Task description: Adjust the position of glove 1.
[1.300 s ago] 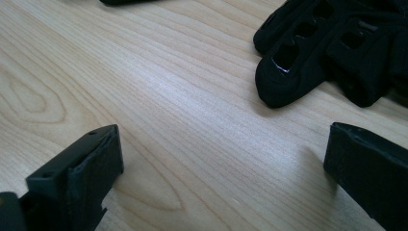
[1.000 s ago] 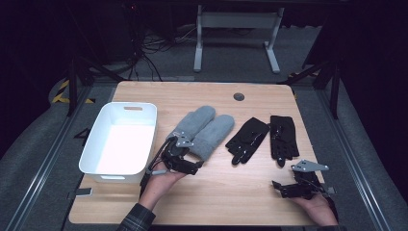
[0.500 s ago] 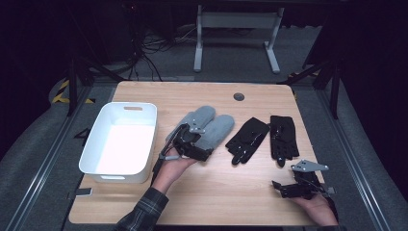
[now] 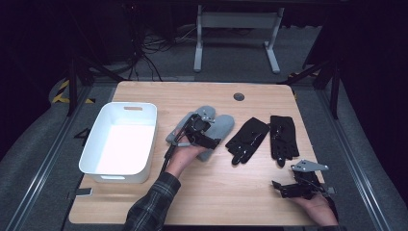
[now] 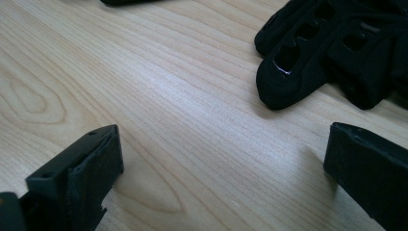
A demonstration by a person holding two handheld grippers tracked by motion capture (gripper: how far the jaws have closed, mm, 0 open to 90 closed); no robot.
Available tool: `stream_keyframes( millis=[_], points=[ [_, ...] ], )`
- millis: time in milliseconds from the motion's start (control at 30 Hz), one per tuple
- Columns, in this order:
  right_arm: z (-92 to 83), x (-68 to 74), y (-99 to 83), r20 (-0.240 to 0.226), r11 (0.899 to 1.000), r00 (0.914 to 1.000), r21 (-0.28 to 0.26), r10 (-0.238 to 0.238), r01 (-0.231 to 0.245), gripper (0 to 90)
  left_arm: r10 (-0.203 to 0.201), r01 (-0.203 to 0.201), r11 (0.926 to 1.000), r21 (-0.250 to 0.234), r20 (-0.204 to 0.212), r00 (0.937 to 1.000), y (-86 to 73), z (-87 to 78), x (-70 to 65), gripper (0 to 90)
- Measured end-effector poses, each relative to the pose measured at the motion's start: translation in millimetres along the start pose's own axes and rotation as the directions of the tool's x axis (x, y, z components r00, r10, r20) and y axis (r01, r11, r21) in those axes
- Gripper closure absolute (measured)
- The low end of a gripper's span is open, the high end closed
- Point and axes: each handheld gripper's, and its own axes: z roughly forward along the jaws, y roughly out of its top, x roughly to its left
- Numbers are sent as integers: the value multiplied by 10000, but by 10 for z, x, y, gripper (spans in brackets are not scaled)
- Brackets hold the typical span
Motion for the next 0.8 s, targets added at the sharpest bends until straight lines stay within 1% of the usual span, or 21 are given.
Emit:
stream_keyframes(
  millis=[33,67,133,200,267,300,367,433,500,533,567,633,667,700,733,767,800],
  points=[
    [0,0,0,-2,10000,10000,-1,-3,3,4,-48,48,10000,76,-13,10000,-4,79,29,157],
    [0,0,0,-2,10000,10000,-1,-3,3,4,-48,48,10000,76,-13,10000,-4,79,29,157],
    [0,0,0,-12,10000,10000,-3,-13,13,4,-98,97,9998,185,40,9999,-13,153,63,157],
    [1,1,0,-40,10000,10000,-4,-44,44,4,-106,107,9994,314,-28,9999,-19,207,86,159],
    [0,1,0,-44,10000,10000,-2,-51,51,4,-100,103,9989,462,-77,9999,-24,253,97,171],
    [1,1,0,-43,10000,10000,-2,-51,51,4,-33,39,9985,540,-118,9999,-28,269,100,185],
    [1,1,0,-43,10000,10000,-3,-51,51,5,-70,81,9981,613,-195,9998,-40,302,99,224],
    [1,1,0,-43,10000,10000,-1,-54,54,4,16,1,9979,655,-263,9997,-44,308,92,287],
    [1,1,0,-47,10000,10000,-4,-54,54,4,66,-51,9974,721,-204,9998,-40,295,89,370],
    [1,1,1,-53,10000,10000,-3,-64,64,4,26,-12,9975,713,-196,9998,-41,291,86,417],
    [1,2,1,-61,10000,10000,-1,-71,71,4,-16,30,9974,714,-186,9998,-40,288,86,498],
    [1,2,1,-63,10000,10000,-3,-74,74,4,-93,103,9975,700,-142,9999,-37,274,88,580],
    [1,2,1,-64,10000,10000,-2,-76,76,4,-129,139,9977,669,-158,9998,-34,265,87,580],
    [2,2,1,-64,10000,9999,-4,-77,77,4,-138,148,9977,655,-148,9998,-31,256,88,637],
    [2,2,1,-64,10000,9999,-4,-77,77,4,-187,193,9978,639,-94,9998,-27,244,90,637],
    [1,2,1,-64,10000,10000,-1,-72,72,5,-256,260,9983,518,-86,9996,-21,214,94,676],
    [1,2,1,-64,10000,10000,0,-69,69,4,-311,312,9985,454,-38,9995,-17,198,96,691]
  ],
)
